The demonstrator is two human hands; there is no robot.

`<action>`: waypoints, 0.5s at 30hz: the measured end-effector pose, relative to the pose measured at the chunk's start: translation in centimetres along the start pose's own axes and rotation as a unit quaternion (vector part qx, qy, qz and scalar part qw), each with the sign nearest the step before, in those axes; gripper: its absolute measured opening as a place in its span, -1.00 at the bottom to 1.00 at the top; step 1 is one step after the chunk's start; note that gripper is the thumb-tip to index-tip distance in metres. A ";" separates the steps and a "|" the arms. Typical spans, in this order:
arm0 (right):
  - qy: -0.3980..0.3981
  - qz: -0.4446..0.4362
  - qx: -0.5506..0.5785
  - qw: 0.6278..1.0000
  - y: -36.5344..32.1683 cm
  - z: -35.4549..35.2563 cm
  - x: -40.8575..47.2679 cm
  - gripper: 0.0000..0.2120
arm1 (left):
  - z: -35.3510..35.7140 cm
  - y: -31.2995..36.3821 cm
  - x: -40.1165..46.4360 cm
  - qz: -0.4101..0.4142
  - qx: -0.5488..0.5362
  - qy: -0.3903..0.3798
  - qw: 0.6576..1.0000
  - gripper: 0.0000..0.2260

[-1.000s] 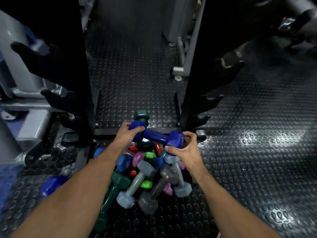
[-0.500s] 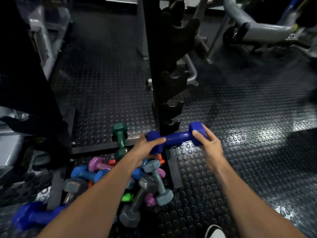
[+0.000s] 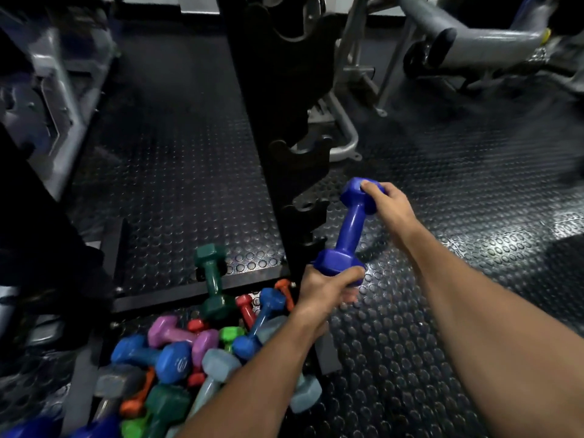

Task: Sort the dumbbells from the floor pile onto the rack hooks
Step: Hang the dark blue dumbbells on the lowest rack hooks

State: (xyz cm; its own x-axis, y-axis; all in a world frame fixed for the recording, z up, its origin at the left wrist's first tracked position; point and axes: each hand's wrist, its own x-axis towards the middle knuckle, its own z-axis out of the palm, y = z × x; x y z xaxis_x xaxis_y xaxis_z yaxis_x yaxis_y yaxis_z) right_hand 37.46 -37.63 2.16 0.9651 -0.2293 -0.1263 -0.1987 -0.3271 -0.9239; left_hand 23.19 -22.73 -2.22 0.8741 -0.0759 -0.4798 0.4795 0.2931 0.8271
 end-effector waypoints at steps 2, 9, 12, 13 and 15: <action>-0.020 0.014 0.005 1.000 -0.2 0.8 1.0 -0.65 | 0.1 -0.1 0.9 -0.002 0.017 0.023 1.000 -0.42; -0.025 0.040 0.076 0.996 -0.2 4.0 2.5 -0.77 | 0.2 -0.1 2.3 -0.003 0.108 0.106 0.988 -0.22; -0.049 0.050 0.131 0.989 -0.3 4.6 3.1 -0.81 | 0.7 0.4 2.2 -0.002 0.081 0.100 0.992 -0.45; -0.059 0.051 0.149 0.986 -0.3 4.8 3.1 -0.82 | 0.9 0.6 2.3 -0.004 0.073 0.099 0.992 -0.47; -0.076 0.057 0.188 0.978 -0.5 5.3 3.2 -0.81 | 1.0 1.0 2.7 -0.005 0.050 0.104 0.993 -0.49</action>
State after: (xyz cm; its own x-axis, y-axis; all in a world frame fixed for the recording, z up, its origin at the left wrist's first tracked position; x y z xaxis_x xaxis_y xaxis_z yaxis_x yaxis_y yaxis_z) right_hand 41.55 -33.33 0.30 0.9603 -0.0969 -0.2615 -0.2568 0.0586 -0.9647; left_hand 26.10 -23.61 -2.41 0.8389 0.1229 -0.5302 0.5030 0.1967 0.8416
